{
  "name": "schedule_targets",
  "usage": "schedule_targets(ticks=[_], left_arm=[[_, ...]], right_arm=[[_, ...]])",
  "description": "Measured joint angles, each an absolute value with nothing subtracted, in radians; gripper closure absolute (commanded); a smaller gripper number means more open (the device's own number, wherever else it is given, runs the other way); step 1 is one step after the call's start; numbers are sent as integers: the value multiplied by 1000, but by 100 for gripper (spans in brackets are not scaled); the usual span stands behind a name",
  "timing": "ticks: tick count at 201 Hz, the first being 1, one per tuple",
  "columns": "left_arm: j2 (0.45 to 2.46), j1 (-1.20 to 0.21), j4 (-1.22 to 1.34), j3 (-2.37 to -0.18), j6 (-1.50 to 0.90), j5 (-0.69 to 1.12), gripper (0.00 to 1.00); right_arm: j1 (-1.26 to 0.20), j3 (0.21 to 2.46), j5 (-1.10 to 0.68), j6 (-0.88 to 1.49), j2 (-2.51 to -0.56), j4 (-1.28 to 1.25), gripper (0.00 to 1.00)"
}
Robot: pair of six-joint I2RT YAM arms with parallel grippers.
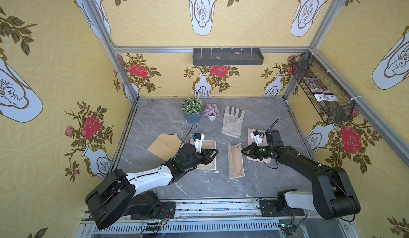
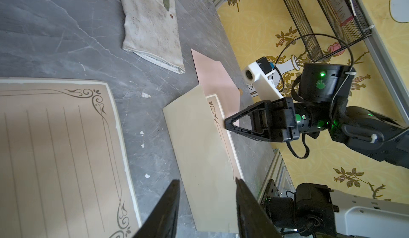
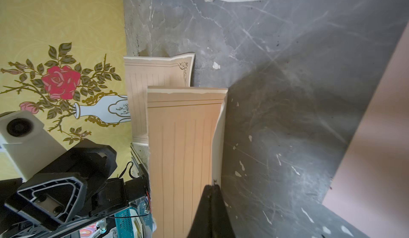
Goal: Take the letter paper out of the envelope
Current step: Unfold the letter paper at the center of the board.
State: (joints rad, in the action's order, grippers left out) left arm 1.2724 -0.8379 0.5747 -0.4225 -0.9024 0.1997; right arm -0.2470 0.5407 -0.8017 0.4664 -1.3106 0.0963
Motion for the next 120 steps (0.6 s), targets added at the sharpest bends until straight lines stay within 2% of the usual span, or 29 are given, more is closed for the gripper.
schedule_targets(ticks=[47, 89, 120], left_arm=[[1269, -838, 562, -466, -902, 234, 58], [1298, -860, 487, -638, -855, 295, 59], [1414, -889, 442, -724, -833, 329, 68]], right_arm=[[-282, 556, -743, 440, -1242, 144, 100], [-336, 587, -659, 425, -1205, 212, 100], [-340, 581, -627, 422, -1220, 215, 100]])
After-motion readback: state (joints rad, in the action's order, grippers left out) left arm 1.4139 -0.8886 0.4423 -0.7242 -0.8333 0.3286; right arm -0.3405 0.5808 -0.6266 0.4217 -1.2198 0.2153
